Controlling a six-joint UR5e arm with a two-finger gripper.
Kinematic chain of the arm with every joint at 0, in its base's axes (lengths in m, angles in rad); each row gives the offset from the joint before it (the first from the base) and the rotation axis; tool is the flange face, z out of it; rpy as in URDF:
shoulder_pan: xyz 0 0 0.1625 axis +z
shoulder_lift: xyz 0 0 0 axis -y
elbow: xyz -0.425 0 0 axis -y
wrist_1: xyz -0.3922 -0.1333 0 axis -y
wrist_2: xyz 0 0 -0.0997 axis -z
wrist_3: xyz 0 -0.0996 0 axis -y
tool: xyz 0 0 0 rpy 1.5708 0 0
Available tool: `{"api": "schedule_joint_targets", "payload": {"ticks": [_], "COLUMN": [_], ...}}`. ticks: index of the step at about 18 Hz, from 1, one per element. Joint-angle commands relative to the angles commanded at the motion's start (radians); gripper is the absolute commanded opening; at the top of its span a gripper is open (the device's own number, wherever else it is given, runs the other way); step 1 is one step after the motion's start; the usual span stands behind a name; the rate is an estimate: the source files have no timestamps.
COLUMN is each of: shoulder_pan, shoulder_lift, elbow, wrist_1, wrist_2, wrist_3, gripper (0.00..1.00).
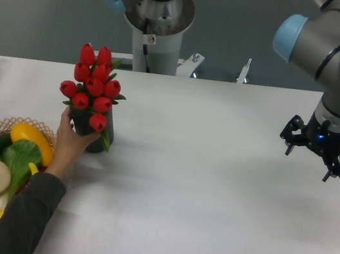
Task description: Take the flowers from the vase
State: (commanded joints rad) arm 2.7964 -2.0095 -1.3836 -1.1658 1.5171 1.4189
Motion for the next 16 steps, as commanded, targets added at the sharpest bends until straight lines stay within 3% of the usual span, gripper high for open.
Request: {"api": "schedule_joint_targets", "payload": {"ticks": [4, 7, 9, 13, 16], "shoulder_pan": [-0.003, -0.029, -0.031, -0.040, -0.060], "shoulder_lift": [0.005, 0.008, 0.011, 0.035, 0.037], "elbow": [-0.009, -0.037, -0.098, -0.260, -0.276], "wrist_1": [-0.002, 0.033, 0.134, 0.430, 0.459], "wrist_2": [-0.012, -0.044, -0.113, -0.253, -0.398], "wrist_3": [-0.011, -0.154, -0.245, -0.302, -0.331], "gripper": [1.00, 1.00, 1.00, 1.00, 1.00]}}
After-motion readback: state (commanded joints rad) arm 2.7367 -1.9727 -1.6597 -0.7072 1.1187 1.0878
